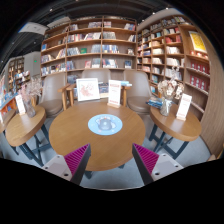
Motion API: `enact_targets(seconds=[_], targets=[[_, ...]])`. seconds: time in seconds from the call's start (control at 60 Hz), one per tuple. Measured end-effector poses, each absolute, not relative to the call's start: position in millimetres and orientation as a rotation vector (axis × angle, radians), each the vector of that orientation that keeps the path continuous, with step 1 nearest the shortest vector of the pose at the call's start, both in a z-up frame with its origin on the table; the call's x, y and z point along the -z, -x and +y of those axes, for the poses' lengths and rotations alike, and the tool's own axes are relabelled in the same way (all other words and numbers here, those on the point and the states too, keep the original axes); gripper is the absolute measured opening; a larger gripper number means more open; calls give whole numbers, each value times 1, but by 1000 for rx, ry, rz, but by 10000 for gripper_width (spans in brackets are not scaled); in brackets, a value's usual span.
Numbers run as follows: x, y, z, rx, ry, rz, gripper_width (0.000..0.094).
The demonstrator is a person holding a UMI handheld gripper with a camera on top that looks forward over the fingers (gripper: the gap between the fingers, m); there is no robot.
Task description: Arrange mouse
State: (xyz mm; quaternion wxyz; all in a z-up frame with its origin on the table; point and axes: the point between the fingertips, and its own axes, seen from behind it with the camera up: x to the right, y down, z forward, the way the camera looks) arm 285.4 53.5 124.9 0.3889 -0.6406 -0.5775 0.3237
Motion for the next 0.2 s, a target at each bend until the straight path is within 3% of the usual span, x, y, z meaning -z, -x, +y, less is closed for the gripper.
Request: enact_targets(seconds=[0.2], targets=[[-124,-291,42,-817,1581,-1507,850]])
